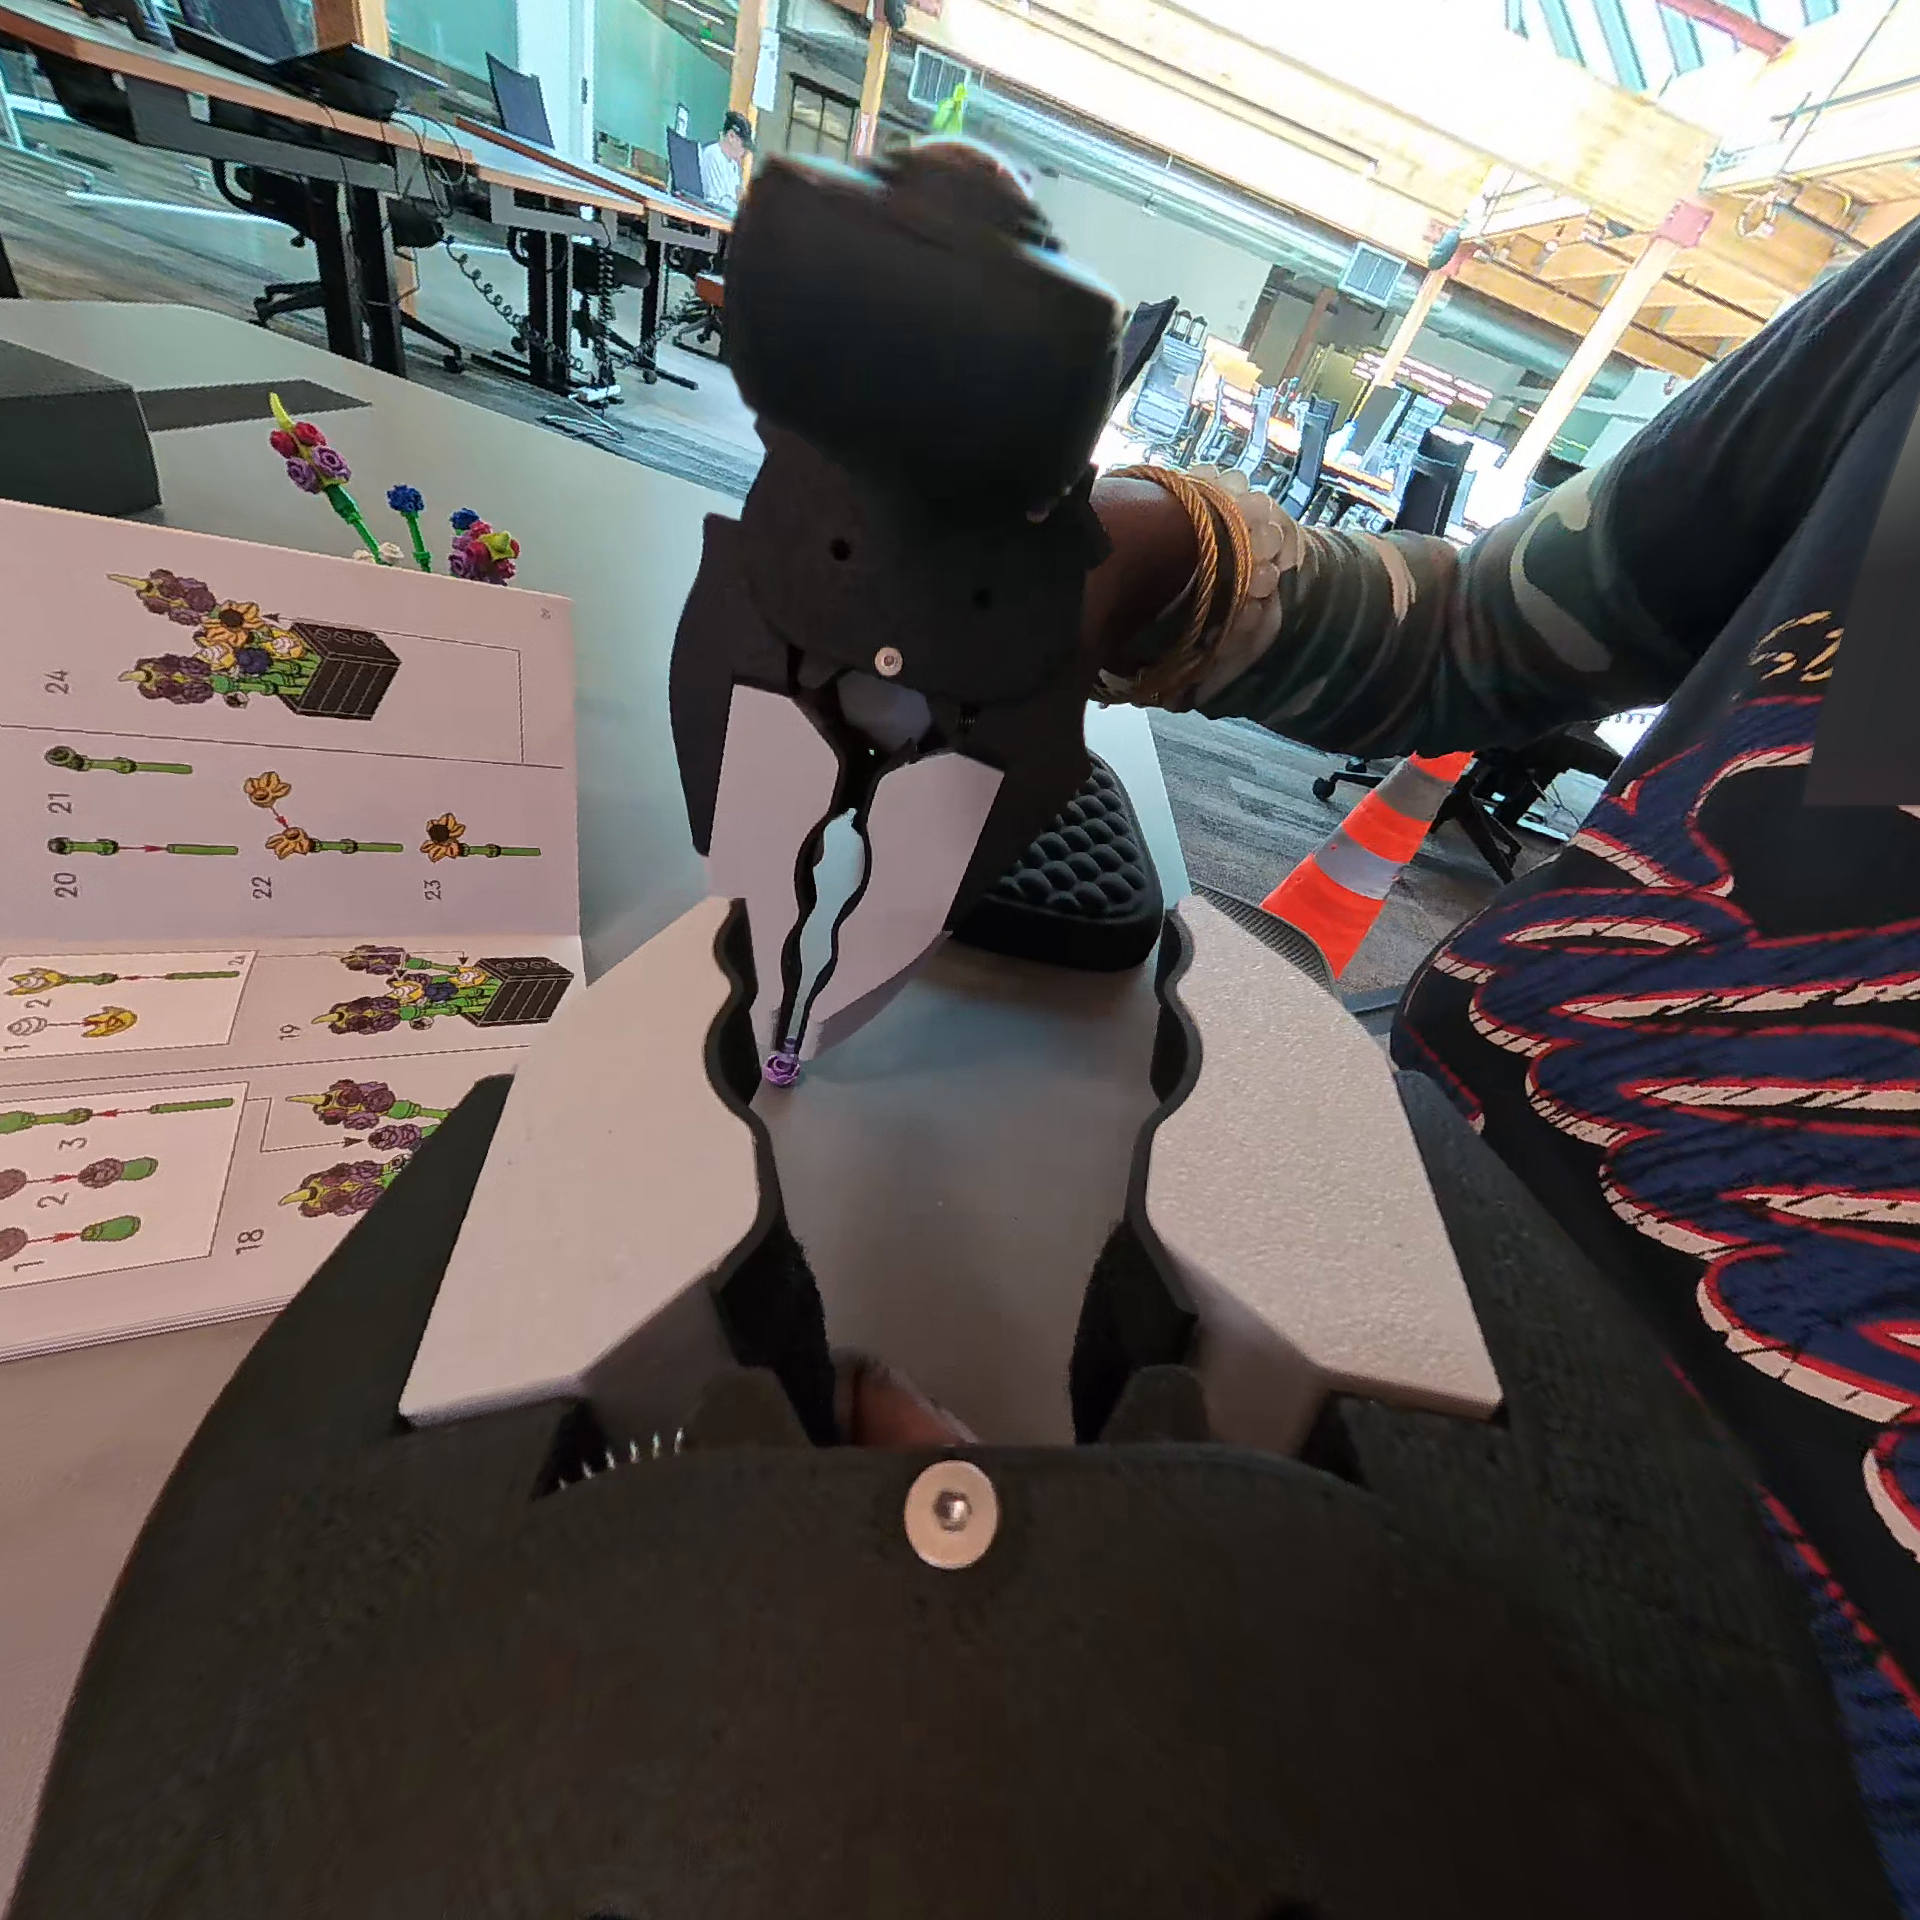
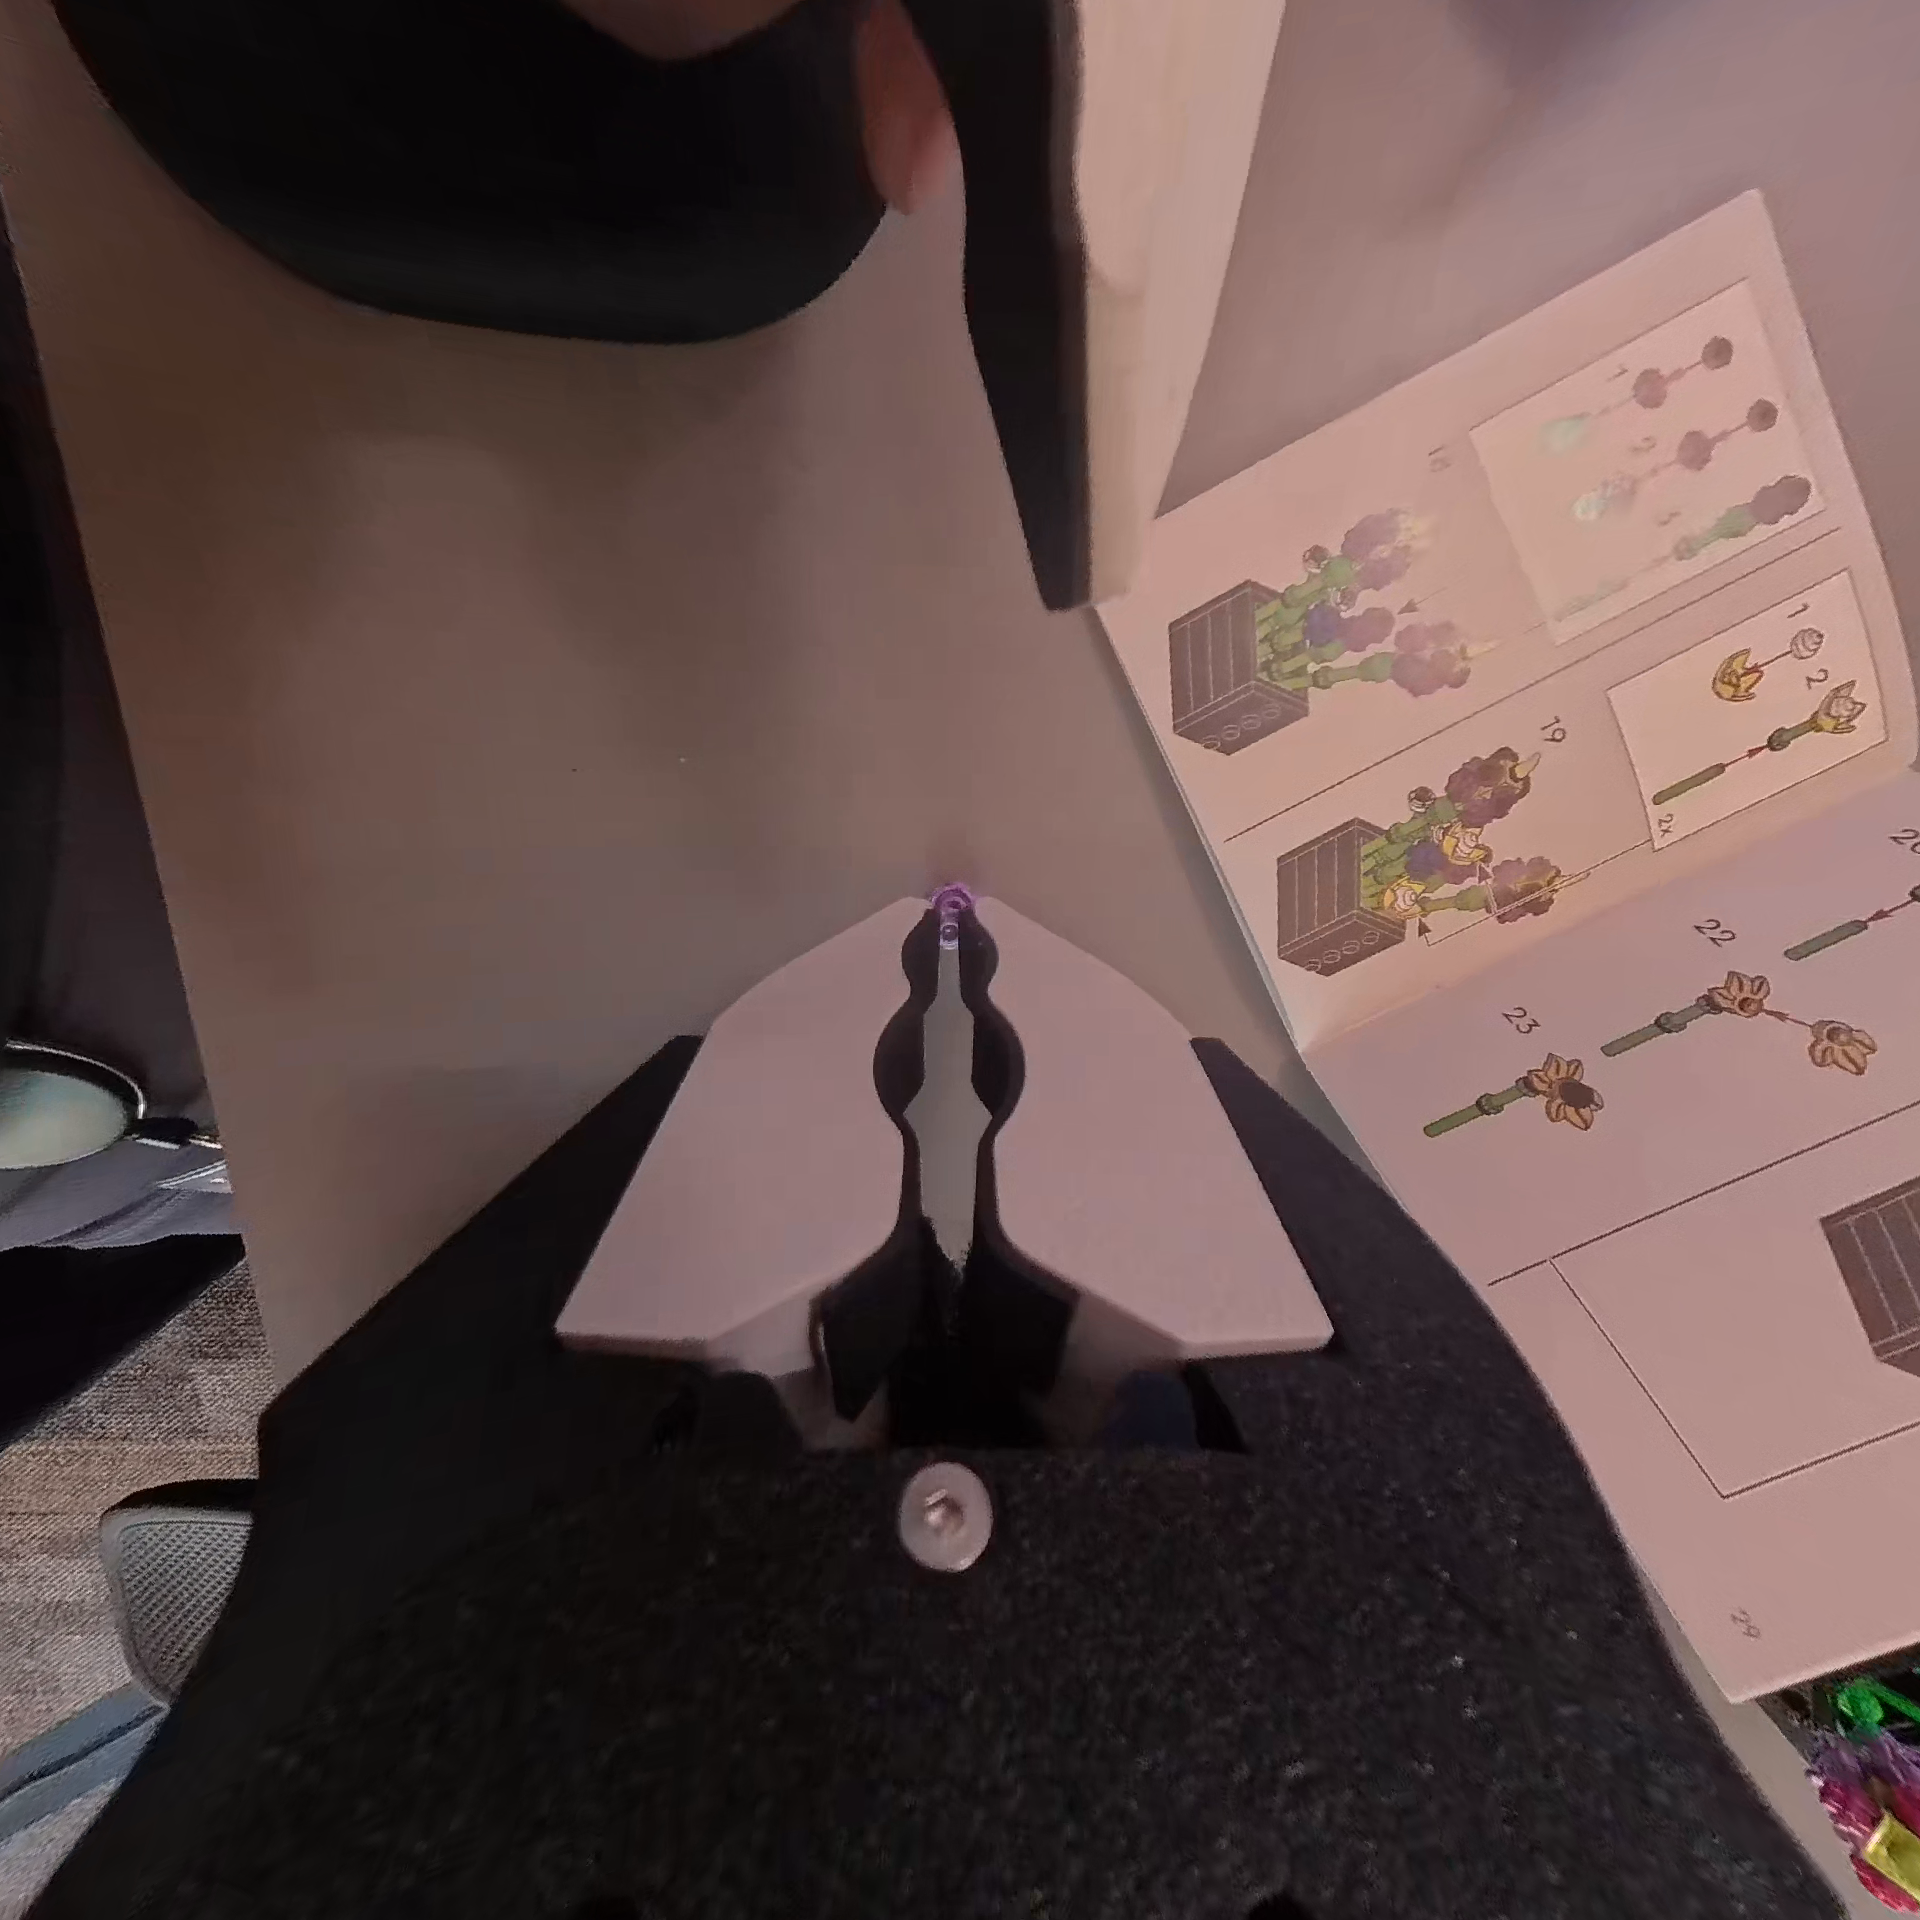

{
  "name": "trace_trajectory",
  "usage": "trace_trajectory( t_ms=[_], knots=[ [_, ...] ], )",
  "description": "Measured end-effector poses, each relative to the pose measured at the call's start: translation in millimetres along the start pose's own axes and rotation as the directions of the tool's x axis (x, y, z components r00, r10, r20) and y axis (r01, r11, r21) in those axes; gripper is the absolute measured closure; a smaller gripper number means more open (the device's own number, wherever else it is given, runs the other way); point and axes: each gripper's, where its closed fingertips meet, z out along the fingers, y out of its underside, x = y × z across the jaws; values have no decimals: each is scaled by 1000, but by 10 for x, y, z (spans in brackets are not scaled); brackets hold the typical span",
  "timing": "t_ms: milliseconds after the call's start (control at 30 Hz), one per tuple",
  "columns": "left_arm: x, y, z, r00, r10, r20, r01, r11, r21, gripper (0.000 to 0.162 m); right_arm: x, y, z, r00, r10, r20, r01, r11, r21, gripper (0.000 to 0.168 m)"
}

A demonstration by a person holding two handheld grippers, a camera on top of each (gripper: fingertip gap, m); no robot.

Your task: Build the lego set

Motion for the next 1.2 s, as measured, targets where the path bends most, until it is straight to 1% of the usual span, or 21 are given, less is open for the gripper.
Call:
trace_trajectory(
  t_ms=[667,1200],
  knots=[
    [2,-18,-16,1000,-10,-7,10,1000,16,92,38,-49,2,1000,-6,-5,6,1000,7,165],
    [11,-24,-22,1000,-9,-11,9,1000,20,92,18,-51,44,1000,-5,20,5,1000,-22,165]
  ],
)
